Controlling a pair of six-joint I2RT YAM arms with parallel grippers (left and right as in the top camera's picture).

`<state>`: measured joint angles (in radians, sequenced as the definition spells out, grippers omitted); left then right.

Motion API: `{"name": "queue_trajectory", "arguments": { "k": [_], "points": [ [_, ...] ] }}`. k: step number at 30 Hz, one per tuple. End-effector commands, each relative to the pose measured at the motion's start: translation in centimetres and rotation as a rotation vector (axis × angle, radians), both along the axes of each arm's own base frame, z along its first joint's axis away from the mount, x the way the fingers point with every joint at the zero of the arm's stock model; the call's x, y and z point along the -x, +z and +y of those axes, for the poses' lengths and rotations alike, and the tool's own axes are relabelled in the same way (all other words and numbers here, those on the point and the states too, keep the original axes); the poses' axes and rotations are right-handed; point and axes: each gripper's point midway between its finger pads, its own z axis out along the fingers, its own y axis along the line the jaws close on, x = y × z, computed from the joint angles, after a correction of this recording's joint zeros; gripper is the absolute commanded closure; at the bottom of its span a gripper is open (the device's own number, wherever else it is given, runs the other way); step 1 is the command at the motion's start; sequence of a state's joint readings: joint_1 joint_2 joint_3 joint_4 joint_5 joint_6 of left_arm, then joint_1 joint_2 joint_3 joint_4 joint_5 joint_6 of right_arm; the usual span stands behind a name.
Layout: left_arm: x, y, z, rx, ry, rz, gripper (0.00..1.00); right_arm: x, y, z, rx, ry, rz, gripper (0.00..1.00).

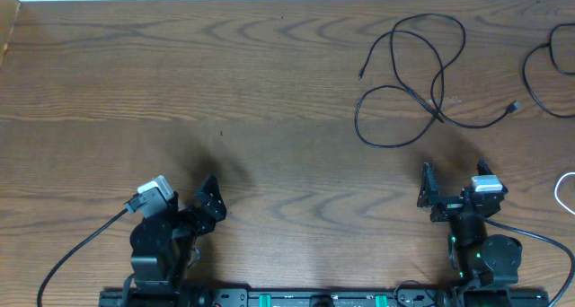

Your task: Untangle cables

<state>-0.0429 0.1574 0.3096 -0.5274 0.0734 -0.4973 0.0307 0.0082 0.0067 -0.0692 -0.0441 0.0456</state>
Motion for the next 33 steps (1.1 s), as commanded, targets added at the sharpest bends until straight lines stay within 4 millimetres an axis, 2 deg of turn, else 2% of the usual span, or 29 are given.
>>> {"name": "queue_trajectory", "arguments": {
  "k": [1, 7, 20, 28, 33],
  "points": [
    [-0.2, -0.5, 0.7, -0.022, 0.033, -0.035, 0.02, 0.0, -0.1, 0.0, -0.012, -0.004, 0.004, 0.01],
    [-0.8, -0.7, 0.7, -0.043, 0.025, -0.107, 0.02, 0.0, -0.1, 0.0, -0.012, -0.004, 0.004, 0.01],
    [-2.4, 0.8, 0.6, -0.273, -0.051, -0.287, 0.02, 0.0, -0.1, 0.0, -0.012, -0.004, 0.004, 0.01],
    [-2.6, -0.7, 0.6, -0.353, -0.083, -0.263, 0.02, 0.0, -0.1, 0.0, -0.012, -0.004, 0.004, 0.01],
    [-2.8, -0.5, 0.1, -0.402, -0.125, -0.294, 0.02, 0.0, -0.1, 0.0, -0.012, -0.004, 0.004, 0.01]
  ]
}}
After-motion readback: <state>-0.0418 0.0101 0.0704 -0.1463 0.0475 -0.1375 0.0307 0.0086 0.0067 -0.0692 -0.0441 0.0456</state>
